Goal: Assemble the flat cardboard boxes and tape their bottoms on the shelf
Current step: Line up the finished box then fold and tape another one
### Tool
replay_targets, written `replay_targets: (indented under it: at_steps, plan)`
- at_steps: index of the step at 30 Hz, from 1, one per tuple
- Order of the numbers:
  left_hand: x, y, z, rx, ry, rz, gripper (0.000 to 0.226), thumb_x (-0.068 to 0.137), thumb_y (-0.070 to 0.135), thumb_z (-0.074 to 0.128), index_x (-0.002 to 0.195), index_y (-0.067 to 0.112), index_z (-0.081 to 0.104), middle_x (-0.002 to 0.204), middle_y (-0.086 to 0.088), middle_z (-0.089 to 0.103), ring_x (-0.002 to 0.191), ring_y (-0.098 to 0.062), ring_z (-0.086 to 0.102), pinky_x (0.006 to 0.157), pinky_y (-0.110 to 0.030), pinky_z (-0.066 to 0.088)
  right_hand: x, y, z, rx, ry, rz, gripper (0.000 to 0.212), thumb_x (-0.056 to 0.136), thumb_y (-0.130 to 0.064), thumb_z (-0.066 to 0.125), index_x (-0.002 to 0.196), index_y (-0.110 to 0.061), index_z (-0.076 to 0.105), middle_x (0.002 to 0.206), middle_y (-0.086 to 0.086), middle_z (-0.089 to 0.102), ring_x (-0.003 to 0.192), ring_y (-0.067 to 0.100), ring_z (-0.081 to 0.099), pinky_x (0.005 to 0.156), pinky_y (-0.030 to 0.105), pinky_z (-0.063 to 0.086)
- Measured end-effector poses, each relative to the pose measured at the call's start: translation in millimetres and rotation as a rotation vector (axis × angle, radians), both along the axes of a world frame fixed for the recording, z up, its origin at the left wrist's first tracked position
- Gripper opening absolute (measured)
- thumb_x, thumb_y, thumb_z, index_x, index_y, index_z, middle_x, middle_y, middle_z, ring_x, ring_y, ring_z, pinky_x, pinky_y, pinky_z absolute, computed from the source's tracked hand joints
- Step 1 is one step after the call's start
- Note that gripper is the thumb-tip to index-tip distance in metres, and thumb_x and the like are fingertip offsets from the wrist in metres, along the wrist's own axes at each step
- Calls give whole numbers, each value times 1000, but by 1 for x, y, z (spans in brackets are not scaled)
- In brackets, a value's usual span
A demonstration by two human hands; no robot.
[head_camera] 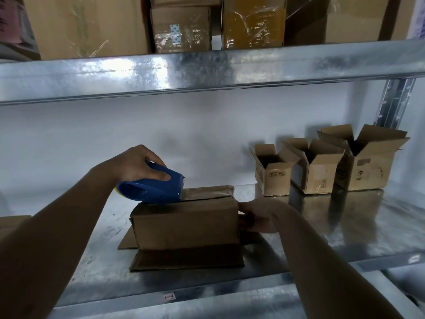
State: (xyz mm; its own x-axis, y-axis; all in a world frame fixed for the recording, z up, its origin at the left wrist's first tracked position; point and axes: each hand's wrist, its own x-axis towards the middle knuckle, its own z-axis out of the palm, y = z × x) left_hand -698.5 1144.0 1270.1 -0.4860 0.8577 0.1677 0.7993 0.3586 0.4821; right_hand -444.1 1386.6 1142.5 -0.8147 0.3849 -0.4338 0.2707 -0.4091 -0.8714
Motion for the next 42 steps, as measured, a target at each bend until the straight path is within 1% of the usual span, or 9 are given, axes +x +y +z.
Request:
replay_targets:
  at_steps: [4,8,10,12,14,19,26,33,42]
  plan:
    - [-1,1,0,2,9,7,17,79,45,86,94,40,82,95,16,78,90,-11,74,87,-41,62,1,-4,15,285,-13,-102,20,89,-2,76,106,3,67,95,16,68,81,21,67,75,38,65]
    - [1,1,1,2,13,4,14,80,43,86,93,40,82,95,16,78,89,-12,74,84,-39,63,-10,-18,31,1061,110,-457,25,96,-6,60,117,-17,67,116,1,67,102,15,66,79,24,53]
    - [3,0,2,5,20,1,13,81,42,85,93,39,82,94,17,78,89,-12,74,83,-37,62,-16,-44,38,1404,190,-317,37,103,-23,55,139,-20,59,140,-1,60,126,16,59,96,29,48]
    - [4,-1,2,5,22,4,13,81,42,85,94,39,82,94,17,78,88,-12,74,81,-35,62,-26,-72,37,1605,54,18,57,108,-42,43,160,-20,34,166,1,35,151,22,36,119,39,34]
    - [6,-3,4,9,9,2,14,81,41,85,94,39,83,94,16,78,87,-12,74,80,-34,62,-34,-87,27,1741,-140,181,68,109,-54,30,165,-19,16,172,5,17,158,28,19,128,47,19]
    - [10,-14,16,15,-55,2,14,83,40,85,95,34,84,92,10,79,84,-14,76,81,-38,63,-37,-76,15,1806,-210,244,75,106,-63,13,166,-17,13,174,5,10,160,19,9,130,46,12]
    - [16,-26,34,6,-101,3,16,82,44,84,93,32,84,92,6,80,90,-19,76,90,-43,61,-32,-77,23,1730,-191,285,72,107,-61,20,167,-27,-2,174,-1,-1,160,14,-1,129,38,4]
    - [24,-31,43,-32,-88,19,19,80,48,85,92,34,84,90,8,79,89,-18,75,87,-39,61,-34,-74,22,1684,-197,290,70,105,-66,23,165,-38,3,174,-5,1,160,16,-1,129,46,13]
    - [8,-48,23,-22,-119,47,16,81,43,85,93,32,84,90,7,79,87,-18,76,80,-33,61,-40,-70,30,1654,-275,414,63,108,-58,19,165,-39,0,173,-10,-10,159,11,-8,129,48,3]
